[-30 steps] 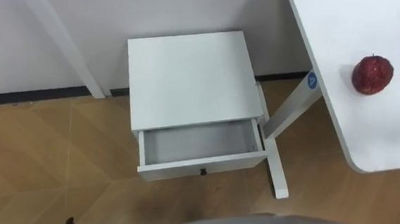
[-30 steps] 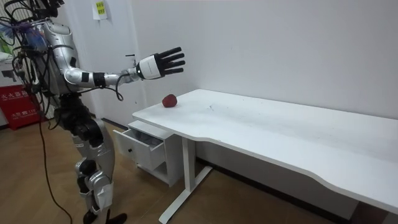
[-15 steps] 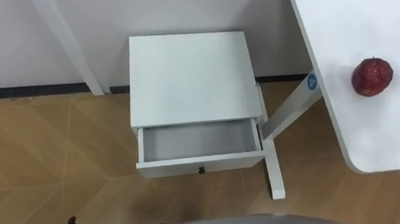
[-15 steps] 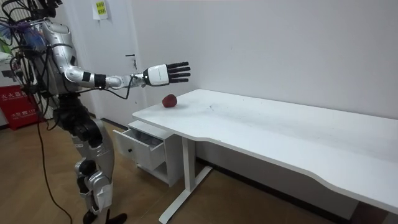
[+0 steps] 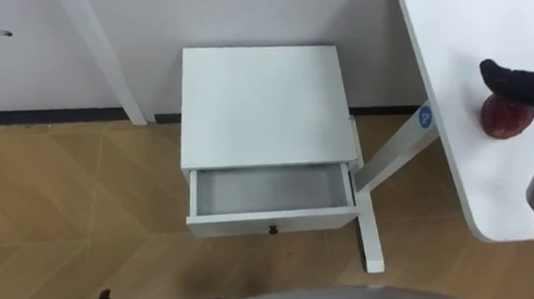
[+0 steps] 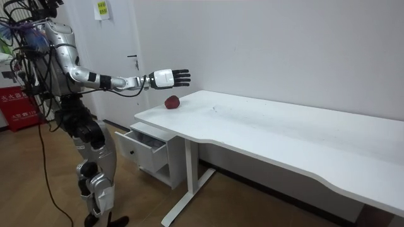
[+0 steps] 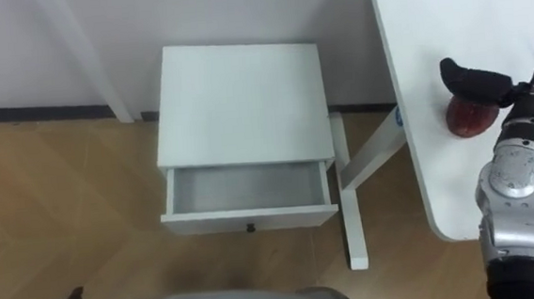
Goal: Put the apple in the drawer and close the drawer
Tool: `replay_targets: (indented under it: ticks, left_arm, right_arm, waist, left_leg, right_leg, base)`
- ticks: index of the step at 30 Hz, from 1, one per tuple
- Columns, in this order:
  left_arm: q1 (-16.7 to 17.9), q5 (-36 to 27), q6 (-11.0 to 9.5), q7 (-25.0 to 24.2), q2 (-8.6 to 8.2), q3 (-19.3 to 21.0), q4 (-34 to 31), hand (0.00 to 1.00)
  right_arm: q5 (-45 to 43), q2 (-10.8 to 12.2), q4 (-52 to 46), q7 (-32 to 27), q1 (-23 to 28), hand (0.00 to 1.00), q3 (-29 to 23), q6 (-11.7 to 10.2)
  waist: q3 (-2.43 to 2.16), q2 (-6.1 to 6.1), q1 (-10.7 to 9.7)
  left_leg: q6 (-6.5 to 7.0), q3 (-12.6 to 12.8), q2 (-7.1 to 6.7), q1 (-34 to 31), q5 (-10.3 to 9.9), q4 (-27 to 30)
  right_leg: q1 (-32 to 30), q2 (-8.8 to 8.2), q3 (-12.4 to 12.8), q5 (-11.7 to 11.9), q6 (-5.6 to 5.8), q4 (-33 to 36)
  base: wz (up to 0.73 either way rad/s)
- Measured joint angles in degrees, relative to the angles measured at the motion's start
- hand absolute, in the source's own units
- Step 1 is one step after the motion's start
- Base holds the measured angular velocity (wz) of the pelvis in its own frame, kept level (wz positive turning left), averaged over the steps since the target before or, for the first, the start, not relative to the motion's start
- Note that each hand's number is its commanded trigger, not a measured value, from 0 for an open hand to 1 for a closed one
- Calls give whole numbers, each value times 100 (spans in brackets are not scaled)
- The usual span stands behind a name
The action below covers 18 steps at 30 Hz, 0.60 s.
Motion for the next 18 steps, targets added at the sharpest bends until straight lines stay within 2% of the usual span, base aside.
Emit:
replay_targets:
  ticks: [4, 13, 16, 18]
  left_arm:
    - [-3, -1, -1, 3, 0, 0, -2, 0]
    - [15, -1, -5, 53, 5, 0, -21, 0]
    - [25, 4, -3, 60, 6, 3, -23, 0]
    - [35, 5, -3, 68, 7, 3, -28, 0]
  right_arm:
    - [-17, -5, 1, 82, 0, 0, 40, 3]
    - [-30, -14, 54, 326, 6, 0, 40, 9]
    - [-24, -27, 287, 461, -4, 0, 40, 18]
    - [2, -78, 640, 627, -6, 0, 40, 100]
  waist:
    - [-19, 36, -18]
    - [-19, 33, -14]
    - [-19, 29, -13]
    - [-18, 28, -5]
  left_leg:
    - [-1, -13, 0, 53, 0, 0]
    - [-1, -13, -3, 64, 0, 11]
    - [-1, -18, -3, 68, 0, 12]
    - [-1, -34, -6, 73, 0, 10]
  right_leg:
    - [57, 5, 0, 0, 0, -8]
    - [69, 26, -1, 0, 0, -5]
    - [77, 24, 0, 0, 0, -7]
    - [84, 10, 2, 0, 0, -5]
  base:
    - [0]
    - [0]
    - [1]
    - [2]
